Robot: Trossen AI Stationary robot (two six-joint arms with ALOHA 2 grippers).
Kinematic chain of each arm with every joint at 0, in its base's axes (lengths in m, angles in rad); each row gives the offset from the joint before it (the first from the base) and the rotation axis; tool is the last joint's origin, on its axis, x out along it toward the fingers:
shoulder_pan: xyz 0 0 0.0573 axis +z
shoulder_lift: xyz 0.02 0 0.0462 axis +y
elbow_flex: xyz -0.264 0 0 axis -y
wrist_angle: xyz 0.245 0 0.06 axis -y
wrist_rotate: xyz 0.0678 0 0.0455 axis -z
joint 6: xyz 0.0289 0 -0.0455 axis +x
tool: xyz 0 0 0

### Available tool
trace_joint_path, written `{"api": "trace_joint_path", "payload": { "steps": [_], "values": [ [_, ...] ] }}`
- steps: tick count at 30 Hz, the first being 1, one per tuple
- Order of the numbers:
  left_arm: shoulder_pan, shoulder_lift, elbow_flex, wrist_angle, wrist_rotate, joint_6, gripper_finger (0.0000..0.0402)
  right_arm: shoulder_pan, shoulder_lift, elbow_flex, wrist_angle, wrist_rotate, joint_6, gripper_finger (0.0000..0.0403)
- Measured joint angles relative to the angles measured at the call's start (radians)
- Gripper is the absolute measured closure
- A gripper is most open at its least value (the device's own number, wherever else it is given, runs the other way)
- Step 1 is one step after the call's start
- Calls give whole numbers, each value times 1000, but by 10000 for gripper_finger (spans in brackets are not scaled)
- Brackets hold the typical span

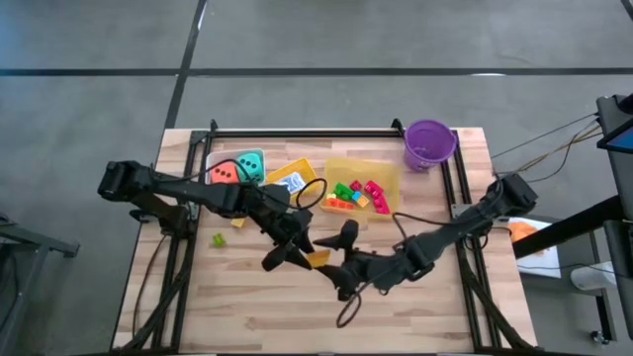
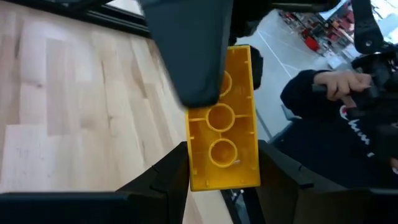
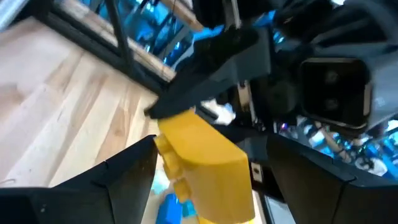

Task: Pick & Place Toys
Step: Put the dark yellow game piece into the yellow bin

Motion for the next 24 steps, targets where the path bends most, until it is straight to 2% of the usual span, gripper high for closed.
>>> {"api": "trace_joint_path", "payload": {
  "steps": [6, 10, 24],
  "values": [
    [0, 0, 0, 4, 46, 11, 253, -1, 54, 111, -193, 5, 115, 106],
    [0, -1, 0, -2, 48, 19, 253, 0, 63, 134, -211, -2, 136, 119],
    [2, -2, 0, -31, 56, 36, 252, 12, 66, 131, -217, -28, 129, 290]
  ]
}}
